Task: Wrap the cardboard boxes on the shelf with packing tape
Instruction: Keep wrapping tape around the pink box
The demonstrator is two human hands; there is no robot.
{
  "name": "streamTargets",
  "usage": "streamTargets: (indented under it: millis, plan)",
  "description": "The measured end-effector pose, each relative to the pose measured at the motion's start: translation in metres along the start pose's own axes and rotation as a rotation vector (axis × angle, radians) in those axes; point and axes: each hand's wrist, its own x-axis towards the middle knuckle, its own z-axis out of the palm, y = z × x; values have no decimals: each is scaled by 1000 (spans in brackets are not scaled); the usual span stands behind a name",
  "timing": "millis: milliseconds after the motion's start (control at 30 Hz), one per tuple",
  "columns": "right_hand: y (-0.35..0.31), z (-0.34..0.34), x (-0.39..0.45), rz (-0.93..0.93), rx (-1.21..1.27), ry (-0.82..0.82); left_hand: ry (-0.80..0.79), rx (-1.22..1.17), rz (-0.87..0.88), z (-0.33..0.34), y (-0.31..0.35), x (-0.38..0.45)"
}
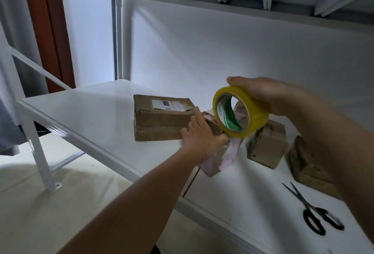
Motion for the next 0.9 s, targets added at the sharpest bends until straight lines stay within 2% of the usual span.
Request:
streamTargets:
  millis: [67,200,533,900]
  plan:
    - [8,-11,-7,23,-87,-16,-12,34,31,2,0,1]
    - [25,-19,-16,76,-28,-49,24,70,79,8,2,-3]
    - [16,-20,-23,143,-177,-80,18,91,109,1,10,-8]
    - [1,-32,-26,154,-260,-117,-141,226,89,-6,32,-5]
